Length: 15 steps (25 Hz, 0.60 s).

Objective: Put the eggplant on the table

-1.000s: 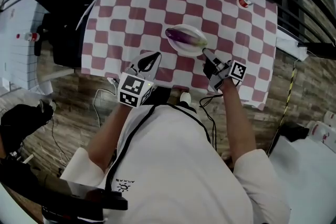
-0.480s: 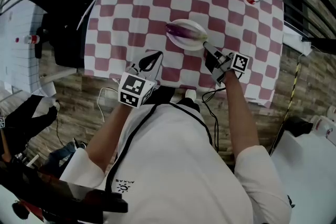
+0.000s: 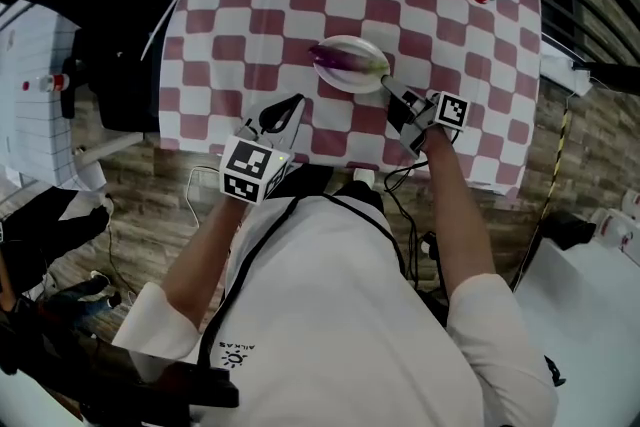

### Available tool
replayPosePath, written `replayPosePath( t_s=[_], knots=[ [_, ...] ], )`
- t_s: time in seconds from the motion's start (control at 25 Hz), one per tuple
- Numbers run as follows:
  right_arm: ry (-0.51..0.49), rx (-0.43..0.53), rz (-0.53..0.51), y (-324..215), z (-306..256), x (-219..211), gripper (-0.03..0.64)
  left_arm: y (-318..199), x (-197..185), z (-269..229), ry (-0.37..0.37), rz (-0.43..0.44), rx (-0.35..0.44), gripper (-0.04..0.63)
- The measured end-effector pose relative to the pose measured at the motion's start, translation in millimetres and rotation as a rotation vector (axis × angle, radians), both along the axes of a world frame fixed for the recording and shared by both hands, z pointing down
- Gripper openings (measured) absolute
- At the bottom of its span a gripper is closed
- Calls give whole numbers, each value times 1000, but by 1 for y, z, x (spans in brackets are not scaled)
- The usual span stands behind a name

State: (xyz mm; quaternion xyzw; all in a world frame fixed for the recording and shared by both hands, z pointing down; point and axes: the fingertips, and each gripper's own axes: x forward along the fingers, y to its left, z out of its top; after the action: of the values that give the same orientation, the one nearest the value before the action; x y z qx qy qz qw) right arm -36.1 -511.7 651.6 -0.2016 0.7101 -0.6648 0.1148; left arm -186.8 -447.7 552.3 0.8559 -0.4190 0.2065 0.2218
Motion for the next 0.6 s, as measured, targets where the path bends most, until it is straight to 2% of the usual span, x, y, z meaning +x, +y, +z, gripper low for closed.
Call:
replayPosePath(
  t_s=[0.6],
  knots=[
    [86,-54,32,-3,23,8,29,-7,-12,6,3,-13,-10,5]
  ],
)
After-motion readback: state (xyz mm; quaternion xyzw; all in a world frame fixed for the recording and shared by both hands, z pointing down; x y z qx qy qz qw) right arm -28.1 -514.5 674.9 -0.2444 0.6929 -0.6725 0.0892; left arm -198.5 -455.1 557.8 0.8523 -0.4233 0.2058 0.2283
